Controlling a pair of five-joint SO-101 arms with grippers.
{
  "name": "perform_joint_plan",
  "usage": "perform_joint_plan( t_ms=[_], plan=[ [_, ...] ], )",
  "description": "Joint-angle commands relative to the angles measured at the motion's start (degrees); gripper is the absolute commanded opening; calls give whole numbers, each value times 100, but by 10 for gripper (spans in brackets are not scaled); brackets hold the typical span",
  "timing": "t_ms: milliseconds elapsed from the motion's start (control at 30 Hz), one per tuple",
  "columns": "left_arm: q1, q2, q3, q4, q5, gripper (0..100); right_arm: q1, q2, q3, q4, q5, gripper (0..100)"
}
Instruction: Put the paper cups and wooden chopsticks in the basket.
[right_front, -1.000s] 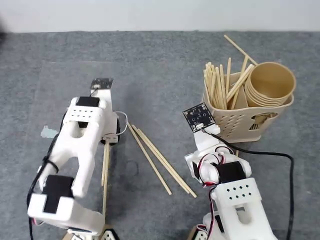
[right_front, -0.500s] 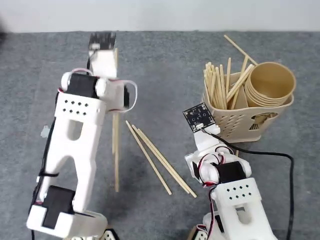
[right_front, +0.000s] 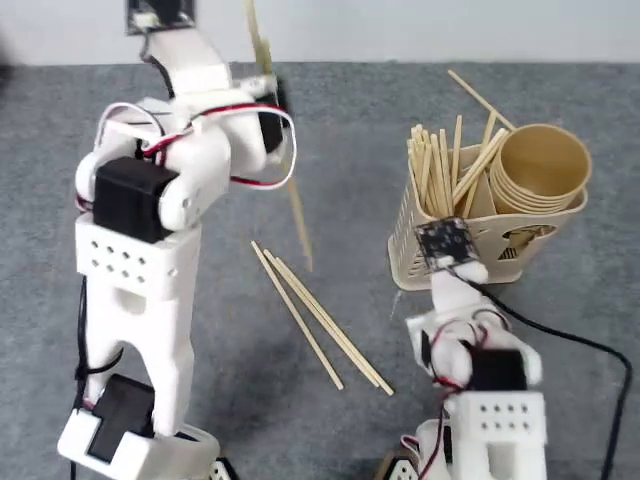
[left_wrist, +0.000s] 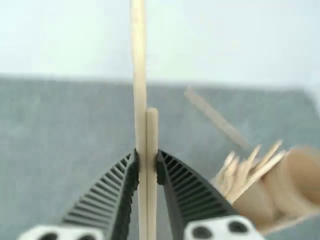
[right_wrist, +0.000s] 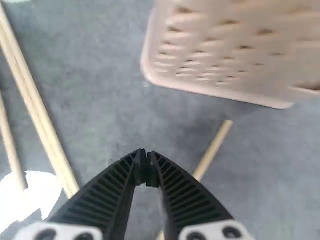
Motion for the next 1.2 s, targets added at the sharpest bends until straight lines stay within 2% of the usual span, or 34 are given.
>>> perform_joint_plan(
  t_ms=[0, 133, 300, 400, 533, 767, 900, 1167],
  plan=[
    [53, -255, -321, -818, 149, 13, 593, -857, 202, 92, 360, 12],
    [387, -255, -286, -1451, 149, 13, 919, -1736, 976, -207, 387, 10],
    [1029, -264, -295, -2180, 149, 13, 989, -2905, 1952, -497, 387, 9],
    [1284, -237, -259, -2629, 141, 13, 1420, -3547, 2119, -497, 369, 9],
    [1477, -141, 119, -3358, 141, 13, 1622, -3442, 2092, -549, 70, 11],
    [1688, 229, 1191, -4440, 132, 13, 1622, -3521, 2092, -558, 26, 11],
    [1873, 246, 1938, -4721, 123, 13, 1622, -3521, 2092, -558, 18, 11],
    [2189, 237, 3020, -4721, 141, 13, 1631, -3521, 2092, -558, 18, 11]
  ],
)
